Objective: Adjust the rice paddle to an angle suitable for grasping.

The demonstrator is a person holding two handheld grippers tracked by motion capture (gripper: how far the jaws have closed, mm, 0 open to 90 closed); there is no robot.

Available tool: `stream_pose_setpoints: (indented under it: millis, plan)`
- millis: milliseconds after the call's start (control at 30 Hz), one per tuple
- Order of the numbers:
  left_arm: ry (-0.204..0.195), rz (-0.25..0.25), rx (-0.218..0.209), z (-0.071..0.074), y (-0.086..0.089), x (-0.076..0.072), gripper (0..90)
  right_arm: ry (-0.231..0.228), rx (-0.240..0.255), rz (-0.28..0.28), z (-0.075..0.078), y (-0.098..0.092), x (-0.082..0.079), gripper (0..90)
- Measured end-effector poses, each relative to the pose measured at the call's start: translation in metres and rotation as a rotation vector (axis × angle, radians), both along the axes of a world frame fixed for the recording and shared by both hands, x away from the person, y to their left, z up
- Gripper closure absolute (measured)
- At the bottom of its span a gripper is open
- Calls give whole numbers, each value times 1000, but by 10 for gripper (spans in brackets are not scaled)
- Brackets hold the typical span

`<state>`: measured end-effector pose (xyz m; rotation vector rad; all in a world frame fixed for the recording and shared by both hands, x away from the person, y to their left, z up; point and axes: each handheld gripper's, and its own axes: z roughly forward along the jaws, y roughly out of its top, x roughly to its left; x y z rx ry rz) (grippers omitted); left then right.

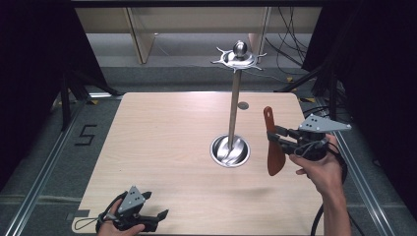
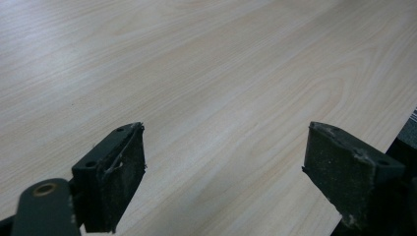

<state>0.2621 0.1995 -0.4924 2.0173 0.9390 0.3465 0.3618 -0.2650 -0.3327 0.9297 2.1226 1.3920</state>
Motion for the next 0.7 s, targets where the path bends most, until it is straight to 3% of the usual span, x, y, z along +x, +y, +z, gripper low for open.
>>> stream_pose_setpoints:
  millis: [100,133,200,300,400,433,467,633,700]
  plan:
    - [-1,13,-6,0,0,0,151,-26,3,4,5,0,2,670]
    - [-1,4,19,1,2,0,151,-22,8,-1,6,1,2,670]
    - [15,20,-14,-1,0,-1,151,-21,19,3,9,1,2,670]
    - [15,21,-5,-1,0,0,152,-45,21,10,13,1,3,670]
    - [13,18,17,-1,1,0,152,-46,58,12,16,1,2,670]
    - [12,31,-19,-2,-1,0,151,-61,57,21,18,0,4,670]
    - [12,31,-19,-2,-1,0,151,-61,57,21,18,0,4,670]
    - [9,13,20,0,2,1,152,-73,74,17,28,2,5,670]
    - [13,22,3,-1,1,0,152,-79,68,18,33,2,6,670]
